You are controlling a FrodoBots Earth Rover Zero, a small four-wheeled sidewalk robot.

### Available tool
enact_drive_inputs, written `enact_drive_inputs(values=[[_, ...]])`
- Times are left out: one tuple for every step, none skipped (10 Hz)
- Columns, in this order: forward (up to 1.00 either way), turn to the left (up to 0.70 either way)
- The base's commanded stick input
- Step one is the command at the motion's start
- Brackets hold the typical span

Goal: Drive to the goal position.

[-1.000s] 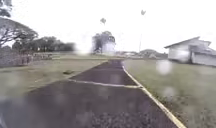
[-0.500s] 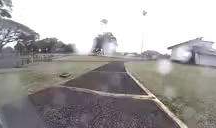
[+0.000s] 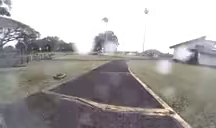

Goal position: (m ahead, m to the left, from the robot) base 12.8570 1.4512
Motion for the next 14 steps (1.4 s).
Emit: enact_drive_inputs(values=[[1.0,-0.01],[1.0,-0.11],[1.0,-0.4],[1.0,-0.04],[1.0,-0.07],[1.0,-0.25],[1.0,-0.35],[1.0,-0.22],[1.0,-0.1],[1.0,0.0],[1.0,-0.14],[1.0,-0.28],[1.0,-0.37],[1.0,-0.03]])
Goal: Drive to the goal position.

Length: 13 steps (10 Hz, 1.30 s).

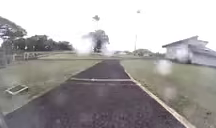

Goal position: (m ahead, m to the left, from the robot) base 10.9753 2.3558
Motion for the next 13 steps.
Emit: enact_drive_inputs(values=[[1.0,0.0],[1.0,-0.21],[1.0,-0.37],[1.0,-0.28],[1.0,-0.05],[1.0,-0.06],[1.0,-0.14],[1.0,-0.22],[1.0,-0.34],[1.0,-0.26],[1.0,0.0],[1.0,0.0],[1.0,0.0]])
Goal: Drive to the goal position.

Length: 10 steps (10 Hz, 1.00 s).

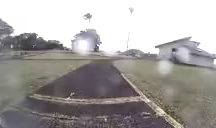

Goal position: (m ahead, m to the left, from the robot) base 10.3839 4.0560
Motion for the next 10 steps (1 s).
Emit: enact_drive_inputs(values=[[1.0,0.0],[1.0,0.0],[1.0,0.0],[1.0,0.0],[1.0,0.0],[1.0,0.0],[1.0,0.0],[1.0,0.0],[1.0,0.0],[1.0,0.0]])
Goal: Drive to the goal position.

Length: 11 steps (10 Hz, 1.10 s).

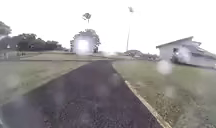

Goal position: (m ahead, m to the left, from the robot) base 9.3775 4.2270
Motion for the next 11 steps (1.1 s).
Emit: enact_drive_inputs(values=[[1.0,0.0],[1.0,0.0],[1.0,0.03],[1.0,0.06],[1.0,0.26],[1.0,0.0],[1.0,0.0],[1.0,0.0],[1.0,0.0],[1.0,0.0],[1.0,0.0]])
